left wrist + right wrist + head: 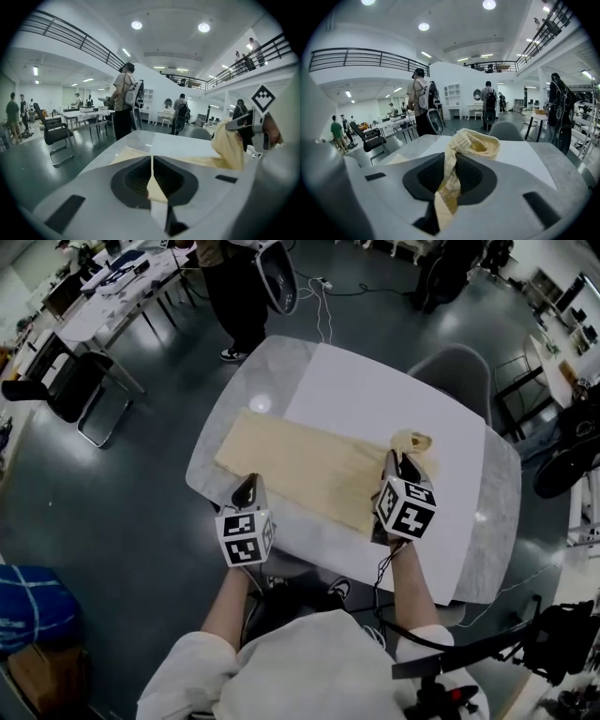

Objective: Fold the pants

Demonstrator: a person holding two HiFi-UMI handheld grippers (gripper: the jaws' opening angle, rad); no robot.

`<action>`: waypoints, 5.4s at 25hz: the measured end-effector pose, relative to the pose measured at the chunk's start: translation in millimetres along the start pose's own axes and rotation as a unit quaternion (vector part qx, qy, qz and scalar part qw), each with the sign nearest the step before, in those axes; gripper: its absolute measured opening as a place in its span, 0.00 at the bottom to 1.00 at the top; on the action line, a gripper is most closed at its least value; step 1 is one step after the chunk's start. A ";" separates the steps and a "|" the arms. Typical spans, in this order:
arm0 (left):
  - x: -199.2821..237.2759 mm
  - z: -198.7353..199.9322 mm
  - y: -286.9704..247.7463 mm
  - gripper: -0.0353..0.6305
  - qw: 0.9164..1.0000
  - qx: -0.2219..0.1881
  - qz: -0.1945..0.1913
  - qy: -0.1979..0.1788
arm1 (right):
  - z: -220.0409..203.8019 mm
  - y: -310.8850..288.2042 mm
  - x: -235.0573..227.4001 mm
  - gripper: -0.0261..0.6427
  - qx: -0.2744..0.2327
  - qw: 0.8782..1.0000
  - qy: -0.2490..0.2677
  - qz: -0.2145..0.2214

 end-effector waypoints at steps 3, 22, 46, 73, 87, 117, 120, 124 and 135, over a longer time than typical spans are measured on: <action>41.4 10.4 3.3 0.08 1.000 -0.008 0.016 0.013 | 12.5 -13.9 43.9 0.12 -0.001 1.000 0.015 0.018; 213.5 -6.0 11.9 0.08 0.995 0.012 0.074 0.058 | -13.8 -113.2 364.6 0.34 0.030 0.966 0.120 0.226; 16.0 -52.3 -64.3 0.08 0.996 0.068 -0.062 -0.012 | -136.1 -67.1 41.8 0.31 0.125 0.992 -0.024 -0.007; -24.3 -91.5 -88.1 0.08 0.994 0.100 -0.044 -0.022 | -198.9 -108.7 -6.7 0.07 0.208 0.977 -0.048 0.005; 53.1 -43.6 -60.1 0.08 0.998 0.055 -0.020 0.023 | -105.6 -82.4 48.1 0.07 0.165 0.986 -0.021 0.013; 258.6 -17.4 25.2 0.08 0.992 -0.002 0.078 0.104 | -5.5 -136.1 363.7 0.23 0.081 0.980 0.011 0.182; 243.7 -15.8 24.9 0.08 0.993 -0.004 0.070 0.098 | -4.3 -126.6 346.0 0.23 0.073 0.982 0.016 0.171; 211.2 -10.3 26.1 0.08 0.994 -0.011 0.060 0.087 | 1.8 -109.8 306.3 0.21 0.056 0.986 0.020 0.155; 97.0 11.1 59.9 0.08 0.997 -0.037 0.041 0.046 | -11.9 -19.9 161.4 0.05 0.024 0.994 0.015 0.102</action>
Point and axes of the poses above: the fingertips, and each gripper's own axes: y backward along the fingers, x to its left, z out of its top, the point moved 2 cm from there along y, backward along the fingers, and after that the axes turned 7 degrees about y, right-handed, at the moved point
